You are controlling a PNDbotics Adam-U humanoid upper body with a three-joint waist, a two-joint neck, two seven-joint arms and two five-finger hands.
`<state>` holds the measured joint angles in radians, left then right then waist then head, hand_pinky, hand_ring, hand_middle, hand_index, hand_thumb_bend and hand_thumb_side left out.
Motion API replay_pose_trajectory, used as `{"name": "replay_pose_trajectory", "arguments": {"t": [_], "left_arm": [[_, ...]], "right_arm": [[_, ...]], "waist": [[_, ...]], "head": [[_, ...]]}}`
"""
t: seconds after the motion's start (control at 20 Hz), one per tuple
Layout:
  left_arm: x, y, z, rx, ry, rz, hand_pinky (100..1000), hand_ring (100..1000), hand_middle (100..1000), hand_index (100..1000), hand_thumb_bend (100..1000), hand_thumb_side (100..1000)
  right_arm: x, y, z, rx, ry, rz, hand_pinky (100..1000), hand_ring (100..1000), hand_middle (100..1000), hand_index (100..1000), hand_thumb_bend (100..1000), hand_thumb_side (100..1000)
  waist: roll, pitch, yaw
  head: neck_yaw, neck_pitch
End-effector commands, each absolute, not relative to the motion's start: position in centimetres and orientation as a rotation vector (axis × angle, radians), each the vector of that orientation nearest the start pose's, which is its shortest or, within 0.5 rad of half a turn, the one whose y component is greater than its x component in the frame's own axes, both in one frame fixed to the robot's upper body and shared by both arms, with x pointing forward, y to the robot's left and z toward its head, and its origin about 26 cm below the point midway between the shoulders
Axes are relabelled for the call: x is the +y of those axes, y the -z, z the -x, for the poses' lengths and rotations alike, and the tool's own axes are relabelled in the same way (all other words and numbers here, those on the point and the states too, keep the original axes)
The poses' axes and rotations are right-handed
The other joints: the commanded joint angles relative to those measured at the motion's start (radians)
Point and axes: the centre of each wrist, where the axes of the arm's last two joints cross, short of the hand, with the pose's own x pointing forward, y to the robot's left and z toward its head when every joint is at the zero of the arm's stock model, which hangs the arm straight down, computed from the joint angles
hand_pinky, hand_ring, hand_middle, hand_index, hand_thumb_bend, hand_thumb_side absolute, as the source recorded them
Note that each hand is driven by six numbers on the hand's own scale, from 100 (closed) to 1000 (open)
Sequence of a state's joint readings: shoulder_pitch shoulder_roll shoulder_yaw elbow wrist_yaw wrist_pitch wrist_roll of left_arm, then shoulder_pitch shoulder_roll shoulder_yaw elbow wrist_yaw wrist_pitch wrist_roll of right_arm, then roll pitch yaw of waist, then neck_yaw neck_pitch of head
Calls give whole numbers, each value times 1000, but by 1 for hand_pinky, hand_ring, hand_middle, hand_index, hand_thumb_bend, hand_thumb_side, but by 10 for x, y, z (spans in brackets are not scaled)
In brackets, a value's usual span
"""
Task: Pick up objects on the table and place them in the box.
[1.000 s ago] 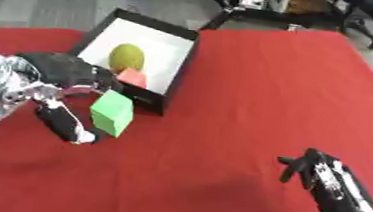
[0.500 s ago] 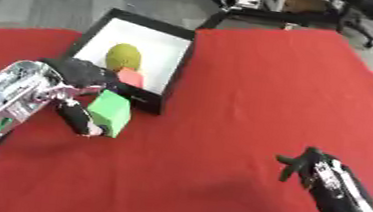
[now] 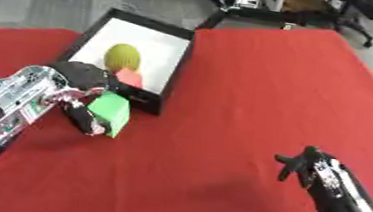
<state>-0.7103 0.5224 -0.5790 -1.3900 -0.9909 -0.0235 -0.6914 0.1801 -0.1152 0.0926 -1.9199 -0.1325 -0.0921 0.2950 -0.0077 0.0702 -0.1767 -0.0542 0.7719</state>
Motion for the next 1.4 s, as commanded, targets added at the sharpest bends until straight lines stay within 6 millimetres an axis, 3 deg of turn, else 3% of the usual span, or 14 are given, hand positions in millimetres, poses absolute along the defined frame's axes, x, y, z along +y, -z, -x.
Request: {"name": "replay_pose_trajectory", "arguments": {"t": [0.05,0.15,0.25,0.3,0.35,0.4,0.6,0.95,1.1,1.4], "left_arm": [[194,-148,-401,-957,2098,-828,850,826,885,1000,360,431],[195,-149,-401,-928,2115,-817,833,786,836,968,360,338],[196,-151,-401,-919,2116,-818,822,765,811,948,346,325],[196,-153,-400,-932,2107,-830,782,690,730,879,281,298],[196,-155,-399,-950,2096,-844,776,679,717,869,272,294],[196,-157,-399,-973,2084,-857,736,605,630,805,194,271],[197,-175,-393,-1083,2040,-899,672,515,528,717,100,246],[196,-255,-370,-1375,1996,-1022,684,515,531,724,100,217],[192,-282,-359,-1487,1911,-1081,711,552,578,766,100,205],[180,-271,-384,-1470,1719,-1126,725,598,654,827,100,219]], "right_arm": [[-248,-47,-228,-1837,-304,-291,833,446,205,471,100,713],[-248,-47,-228,-1837,-304,-290,833,446,205,471,100,712],[-248,-47,-228,-1837,-305,-290,833,446,205,471,100,711],[-248,-47,-228,-1838,-305,-289,833,446,205,471,100,706],[-248,-47,-228,-1838,-305,-289,833,446,205,471,100,705],[-248,-47,-228,-1838,-305,-289,833,446,205,471,100,702],[-249,-47,-228,-1838,-304,-284,833,446,205,471,100,700],[-251,-45,-227,-1832,-301,-276,833,446,205,471,100,690],[-251,-45,-226,-1830,-302,-277,833,446,205,471,100,688],[-249,-45,-227,-1830,-302,-288,832,445,205,471,100,698]], "waist": [[-9,6,-1],[-9,6,0],[-9,5,0],[-9,5,0],[-9,5,0],[-9,4,0],[-7,1,1],[-5,-7,10],[-6,-11,12],[-10,-9,2]], "head": [[-2,-2],[-3,-2],[-5,-2],[-6,-2],[-7,-2],[-7,-2],[-9,-2],[-17,-2],[-15,-2],[-7,-2]]}}
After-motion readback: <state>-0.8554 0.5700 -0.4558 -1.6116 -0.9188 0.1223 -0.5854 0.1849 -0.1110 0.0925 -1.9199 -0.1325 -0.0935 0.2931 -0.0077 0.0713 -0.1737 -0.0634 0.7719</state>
